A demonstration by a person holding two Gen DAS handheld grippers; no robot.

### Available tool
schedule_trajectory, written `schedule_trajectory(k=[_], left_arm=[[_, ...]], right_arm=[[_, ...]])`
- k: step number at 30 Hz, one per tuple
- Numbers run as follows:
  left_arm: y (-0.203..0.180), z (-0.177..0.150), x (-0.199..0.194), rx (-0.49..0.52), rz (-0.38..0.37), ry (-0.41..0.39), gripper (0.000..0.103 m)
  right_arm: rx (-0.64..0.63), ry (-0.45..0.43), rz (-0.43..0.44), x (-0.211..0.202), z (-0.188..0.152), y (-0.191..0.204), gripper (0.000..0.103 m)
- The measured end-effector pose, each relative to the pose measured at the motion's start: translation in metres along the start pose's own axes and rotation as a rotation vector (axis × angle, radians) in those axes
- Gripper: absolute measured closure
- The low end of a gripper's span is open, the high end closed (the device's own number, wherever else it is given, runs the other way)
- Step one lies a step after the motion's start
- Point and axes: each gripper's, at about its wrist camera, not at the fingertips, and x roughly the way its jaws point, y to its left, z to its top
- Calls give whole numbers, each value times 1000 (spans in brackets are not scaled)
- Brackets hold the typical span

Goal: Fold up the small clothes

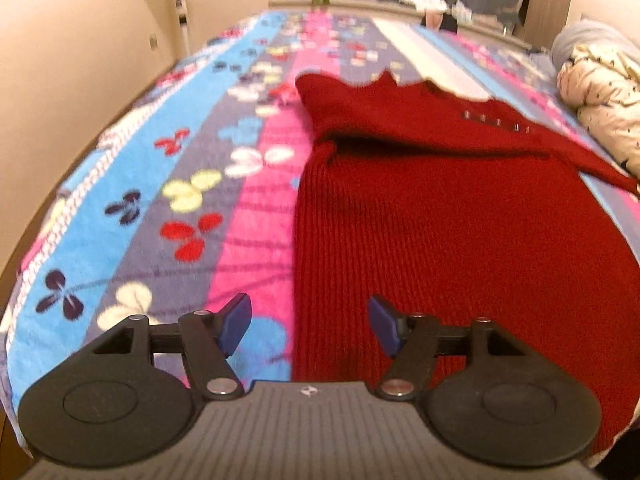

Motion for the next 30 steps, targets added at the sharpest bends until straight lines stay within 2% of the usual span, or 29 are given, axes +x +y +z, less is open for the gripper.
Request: schedule_trajectory(k=[3,6,8,12,14,18,24,30], left_arm=[[-2,4,-9,-4,23,-83,33],[-2,6,-15,-19,31,-134,32],[-2,7,-15,-27,35,-141,28],[-4,9,-16,-24,58,-151,28],[-4,9,-17,-28,46,-153,28],[-13,9,-18,33,53,-176,28],[-37,16,-19,119,29,-216,28],[-85,38,0,142,-3,-223,28]], right_arm=[[59,-58,1,-5,6,-10,44],[95,-80,-3,-5,7,-15,44],[104,-70,-19,-3,8,-15,44],[125,-62,-33,1,12,-19,44],[147,-61,-38,0,13,-21,44],[176,-67,-41,-1,17,-24,44],[199,-68,-37,1,24,-25,44],[302,-97,-109,4,34,-40,47]])
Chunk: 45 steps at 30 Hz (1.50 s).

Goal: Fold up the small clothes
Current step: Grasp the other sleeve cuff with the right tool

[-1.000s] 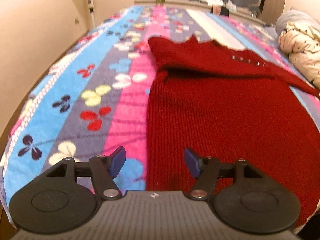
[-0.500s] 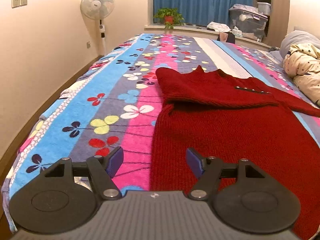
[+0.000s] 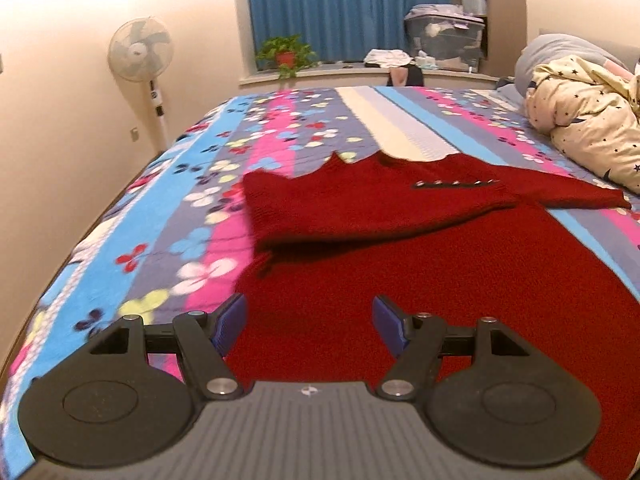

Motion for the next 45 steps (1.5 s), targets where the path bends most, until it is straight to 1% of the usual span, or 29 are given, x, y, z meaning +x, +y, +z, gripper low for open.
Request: schedule_trajectory(k=[2,3,4,5,6,7,8,11,13,14,15,16,17,18,20,21,22,25,27,30,32,35,38,41,45], left_arm=[[-21,8,17,-1,-4,-1,28],[-29,10,26,-6,-2,2,28],[-39,13,38,-13,3,8,28],[-48,14,49,-15,10,12,28],[-58,16,64,-11,22,7,28],[-65,17,76,-4,34,-2,28],[-72,17,90,4,49,-16,28],[-78,14,123,-8,100,-28,28],[-73,-1,142,-28,128,-2,27],[-73,-13,150,-38,137,19,24],[-70,-27,149,-67,127,-25,25],[-68,-34,142,-81,113,-81,25],[-68,-35,142,-83,114,-89,24],[-67,-35,144,-82,116,-80,24],[-66,-35,149,-88,105,-73,23],[-64,-36,150,-95,99,-75,23],[-62,-37,151,-103,92,-80,23],[-56,-40,155,-125,77,-90,22],[-56,-42,150,-126,75,-90,22],[-58,-43,149,-125,76,-95,22],[-58,-44,149,-123,79,-99,22],[-60,-44,149,-117,85,-102,22],[-60,-44,148,-116,85,-101,22],[-61,-44,148,-112,88,-101,22],[-62,-44,147,-113,89,-101,22]], right_arm=[[36,2,-30,5,4,-5,51],[51,5,-39,8,5,-7,59],[72,8,-46,11,7,-11,69],[91,8,-51,13,9,-14,76],[116,2,-57,15,11,-18,90],[132,-4,-61,17,13,-21,99],[151,-17,-68,19,17,-25,99],[212,-49,-84,32,30,-39,100],[263,-54,-82,45,39,-50,99],[287,-57,-81,52,42,-56,99],[310,-61,-80,60,46,-61,97],[331,-66,-78,70,50,-68,96],[338,-68,-79,79,54,-72,96],[341,-65,-85,90,57,-77,95],[338,-45,-93,111,61,-85,79],[320,-32,-101,124,63,-86,65],[291,-27,-111,135,63,-86,58],[213,-2,-164,166,62,-84,59],[207,-1,-181,179,59,-86,59],[205,6,-153,192,56,-88,59],[231,-1,-126,196,59,-92,59],[271,-21,-120,199,65,-96,58],[337,-28,-122,207,71,-106,56],[412,-26,-119,216,72,-120,50],[490,-45,-111,224,73,-134,50]])
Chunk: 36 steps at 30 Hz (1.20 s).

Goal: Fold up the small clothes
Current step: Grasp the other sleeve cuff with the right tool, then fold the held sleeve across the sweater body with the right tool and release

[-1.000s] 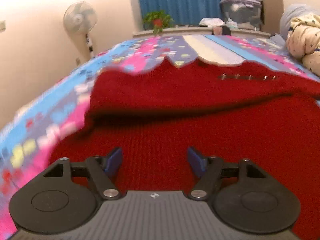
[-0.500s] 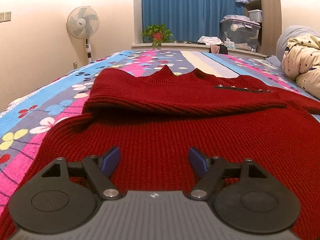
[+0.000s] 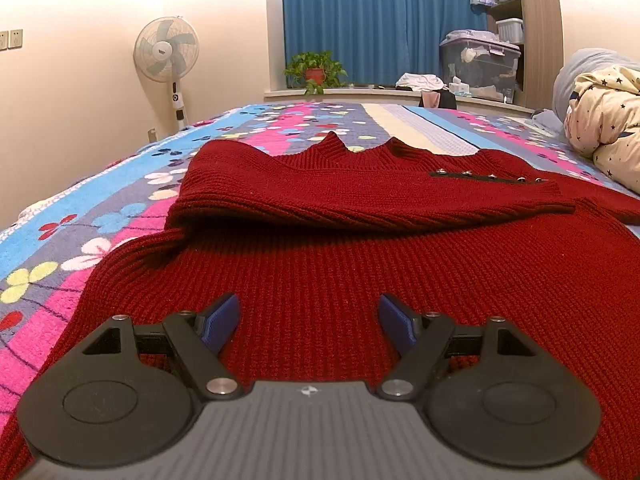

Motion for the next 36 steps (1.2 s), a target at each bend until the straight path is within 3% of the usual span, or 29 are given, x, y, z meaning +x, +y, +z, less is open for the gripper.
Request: schedule_trajectory(k=[6,8,9,12,17,20,23,24,26,27,28,31,33,36], left_arm=[[0,0,0,4,3,0,22],[-1,0,0,5,4,-1,22],[-1,0,0,5,5,-2,22],[-2,-1,1,12,10,-6,22],[-4,-2,-1,19,16,-15,22],[-6,-3,-1,28,25,-23,22],[-6,-2,-1,27,24,-21,22],[-5,-2,-1,25,21,-21,22],[-3,-2,-2,17,15,-20,22],[-2,-2,-2,14,13,-21,22],[-2,-2,-2,11,11,-22,22],[1,-2,-2,-2,2,-21,22],[2,-2,-2,-10,-3,-21,22],[2,-1,-2,-14,-4,-22,22]], right_arm=[[39,-33,21,15,6,1,49],[18,-55,5,19,5,4,66],[16,-59,-11,20,5,5,81],[11,-110,3,16,6,10,89],[-261,-271,-21,-17,-3,84,90],[-490,-388,104,-61,-36,165,90],[-697,-438,350,-113,-99,241,90],[-752,-413,440,-125,-122,261,89],[-845,-232,658,-139,-171,294,83],[-889,-133,737,-139,-196,304,76],[-921,-79,761,-138,-213,308,72],[-996,98,698,-124,-243,306,71],[-950,144,663,-121,-231,297,69],[-819,167,539,-123,-189,275,63]])
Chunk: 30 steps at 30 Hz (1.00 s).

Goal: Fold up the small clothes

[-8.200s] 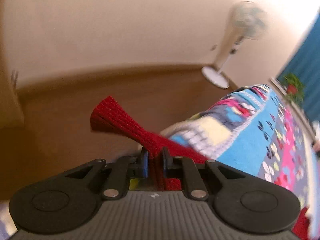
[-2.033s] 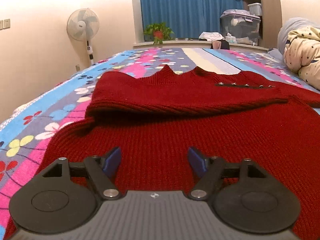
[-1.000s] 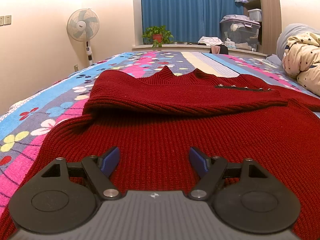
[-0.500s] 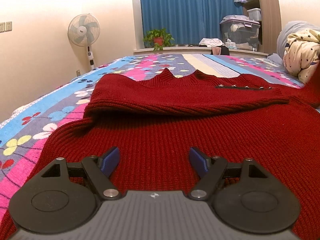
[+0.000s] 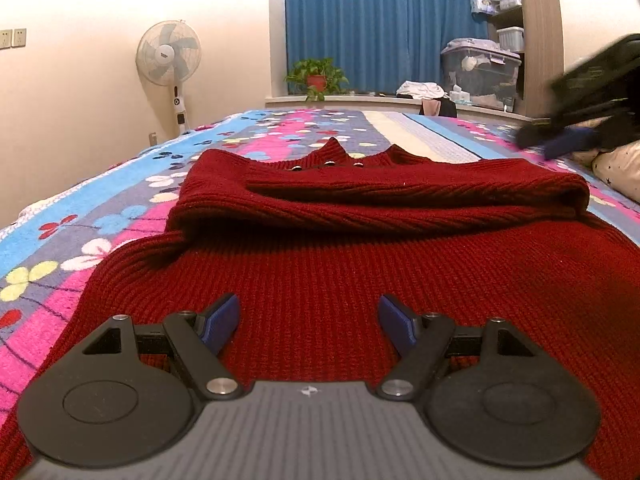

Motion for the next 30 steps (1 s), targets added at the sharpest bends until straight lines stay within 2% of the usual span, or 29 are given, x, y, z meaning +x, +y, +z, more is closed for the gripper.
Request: schedule_trajectory(k=[3,7,10,12,14,15,16,17,19,21,23,27,30], left_arm=[[0,0,1,-1,-1,1,22],[2,3,2,-8,-6,16,22],[8,6,2,-41,-36,33,21],[12,7,2,-66,-66,38,20],[12,10,2,-67,-61,54,20],[9,13,0,-56,-42,62,21],[7,16,-4,-51,-26,59,28],[7,19,-10,-52,-26,44,42],[9,36,-20,-66,-30,-17,55],[13,56,-22,-92,-16,-72,56],[19,82,-7,-126,-14,-73,56],[33,121,55,-171,57,20,56],[41,129,95,-177,101,89,56]], right_arm=[[128,34,-134,-32,-1,-36,63],[149,174,-281,-62,-34,-64,56],[135,287,-320,-73,-59,-74,53],[138,315,-337,-86,-80,-77,53],[123,375,-378,-84,-95,-80,53],[110,373,-379,-80,-97,-79,52],[97,364,-369,-79,-99,-80,50],[81,365,-361,-77,-101,-79,50],[48,374,-359,-74,-102,-80,47],[44,379,-358,-71,-98,-80,47],[10,382,-355,-67,-94,-77,47],[-34,391,-348,-60,-91,-74,47],[-27,398,-330,-58,-88,-79,47]])
